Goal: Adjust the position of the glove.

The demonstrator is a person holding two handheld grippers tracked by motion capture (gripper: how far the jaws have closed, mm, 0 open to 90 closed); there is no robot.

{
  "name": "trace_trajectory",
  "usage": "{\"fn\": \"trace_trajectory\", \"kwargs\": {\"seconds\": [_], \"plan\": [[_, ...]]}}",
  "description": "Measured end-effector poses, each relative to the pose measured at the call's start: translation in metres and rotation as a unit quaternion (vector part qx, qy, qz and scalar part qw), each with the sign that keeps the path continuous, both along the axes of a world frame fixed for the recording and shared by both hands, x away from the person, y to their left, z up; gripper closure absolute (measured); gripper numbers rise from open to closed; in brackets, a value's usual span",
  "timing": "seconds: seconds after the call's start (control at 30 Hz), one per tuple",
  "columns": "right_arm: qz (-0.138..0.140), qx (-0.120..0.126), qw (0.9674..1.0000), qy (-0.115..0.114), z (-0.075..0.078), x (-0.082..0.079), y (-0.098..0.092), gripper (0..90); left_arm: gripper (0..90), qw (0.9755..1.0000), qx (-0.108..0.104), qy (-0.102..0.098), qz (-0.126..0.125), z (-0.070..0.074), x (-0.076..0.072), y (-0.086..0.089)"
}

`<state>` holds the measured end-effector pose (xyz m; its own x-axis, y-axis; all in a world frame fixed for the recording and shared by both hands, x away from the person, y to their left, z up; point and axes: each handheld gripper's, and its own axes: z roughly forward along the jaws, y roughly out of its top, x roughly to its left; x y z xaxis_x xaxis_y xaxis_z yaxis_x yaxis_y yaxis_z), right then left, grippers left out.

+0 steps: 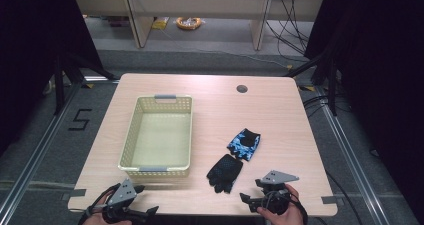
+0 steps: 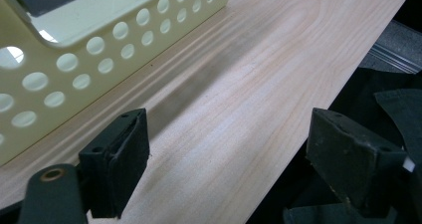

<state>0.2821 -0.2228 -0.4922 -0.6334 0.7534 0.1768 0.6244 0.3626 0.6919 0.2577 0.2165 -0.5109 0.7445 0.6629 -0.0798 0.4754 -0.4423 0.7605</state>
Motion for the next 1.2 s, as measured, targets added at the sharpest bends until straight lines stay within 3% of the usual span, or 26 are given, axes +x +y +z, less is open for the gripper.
{"fn": "trace_trajectory", "kwargs": {"seconds": [0.03, 0.1, 0.17, 0.2, 0.27, 0.3, 0.37, 0.4, 0.5, 0.6, 0.67, 0.73, 0.77, 0.8, 0.83, 0.9, 0.93, 0.97, 1.03, 1.1, 1.13, 1.17, 1.2], "plan": [[-0.006, -0.008, 0.9999, -0.004, 0.000, 0.000, 0.000, 25.1, 16.5, 1.0000, -0.006, 0.002, -0.001, -0.001, 0.000, -0.001], [-0.005, -0.015, 0.9999, -0.005, 0.000, 0.000, 0.000, 25.4, 16.5, 0.9999, 0.003, -0.007, -0.009, 0.000, 0.000, 0.000], [0.003, -0.015, 0.9998, -0.016, -0.001, 0.001, 0.000, 27.3, 16.5, 0.9999, 0.004, -0.007, -0.007, 0.000, 0.001, 0.000], [0.000, -0.011, 0.9999, -0.008, 0.000, 0.001, 0.000, 27.3, 16.5, 0.9999, 0.005, -0.007, -0.008, 0.000, 0.001, 0.000], [0.002, -0.015, 0.9998, -0.013, 0.000, 0.001, 0.000, 27.4, 16.7, 0.9999, 0.005, -0.007, -0.008, 0.000, 0.000, 0.000], [-0.001, -0.019, 0.9997, -0.013, 0.001, 0.000, 0.000, 28.5, 16.7, 0.9999, 0.004, 0.008, -0.008, 0.000, 0.000, 0.000], [-0.001, -0.020, 0.9997, -0.014, 0.001, 0.001, 0.000, 29.0, 16.7, 0.9999, 0.007, 0.009, -0.007, 0.000, 0.000, 0.000], [0.001, -0.015, 0.9998, -0.014, 0.001, 0.002, 0.000, 30.2, 16.8, 1.0000, 0.007, 0.001, -0.004, -0.001, 0.000, -0.001], [0.003, -0.015, 0.9996, -0.025, 0.003, 0.003, -0.001, 38.4, 17.2, 0.9999, -0.010, 0.007, 0.001, -0.001, -0.001, -0.004], [0.009, -0.023, 0.9988, -0.042, 0.006, 0.007, -0.002, 45.4, 19.3, 1.0000, -0.003, 0.006, 0.004, 0.000, 0.001, -0.006], [0.010, -0.025, 0.9983, -0.051, 0.010, 0.013, -0.002, 48.8, 21.8, 0.9994, -0.034, 0.004, -0.008, 0.002, -0.002, -0.018], [0.004, -0.022, 0.9986, -0.047, 0.013, 0.014, -0.002, 50.9, 23.1, 0.9992, -0.038, -0.002, -0.014, 0.004, -0.003, -0.024], [0.014, -0.033, 0.9971, -0.067, 0.018, 0.021, -0.003, 53.0, 24.9, 0.9989, -0.040, -0.005, -0.022, 0.006, -0.004, -0.028], [0.016, -0.034, 0.9963, -0.077, 0.020, 0.025, -0.002, 54.7, 26.1, 0.9984, -0.031, -0.008, -0.048, 0.008, -0.003, -0.040], [0.016, -0.034, 0.9963, -0.077, 0.020, 0.025, -0.002, 54.7, 27.4, 0.9984, -0.031, -0.008, -0.048, 0.008, -0.003, -0.040], [0.021, -0.037, 0.9958, -0.081, 0.024, 0.034, 0.000, 57.0, 27.7, 0.9979, -0.033, -0.006, -0.056, 0.008, -0.003, -0.059], [0.016, -0.034, 0.9969, -0.069, 0.025, 0.038, 0.003, 58.2, 28.5, 0.9977, -0.033, -0.016, -0.057, 0.007, -0.002, -0.066], [0.023, -0.035, 0.9962, -0.076, 0.024, 0.049, 0.008, 61.3, 30.9, 0.9965, -0.013, -0.024, -0.078, 0.008, 0.002, -0.081], [0.031, -0.041, 0.9954, -0.081, 0.024, 0.054, 0.009, 62.4, 31.5, 0.9961, -0.009, -0.026, -0.084, 0.010, 0.006, -0.090], [0.039, -0.043, 0.9955, -0.075, 0.023, 0.070, 0.019, 65.5, 37.7, 0.9948, -0.013, -0.031, -0.096, 0.014, 0.014, -0.109], [0.039, -0.043, 0.9953, -0.078, 0.022, 0.074, 0.021, 66.1, 39.1, 0.9945, -0.018, -0.043, -0.093, 0.013, 0.017, -0.117], [0.041, -0.046, 0.9955, -0.073, 0.022, 0.078, 0.024, 67.0, 41.8, 0.9945, -0.018, -0.043, -0.093, 0.013, 0.017, -0.117], [0.038, -0.043, 0.9957, -0.073, 0.020, 0.084, 0.027, 67.7, 43.2, 0.9936, -0.012, -0.041, -0.105, 0.014, 0.022, -0.131]]}}
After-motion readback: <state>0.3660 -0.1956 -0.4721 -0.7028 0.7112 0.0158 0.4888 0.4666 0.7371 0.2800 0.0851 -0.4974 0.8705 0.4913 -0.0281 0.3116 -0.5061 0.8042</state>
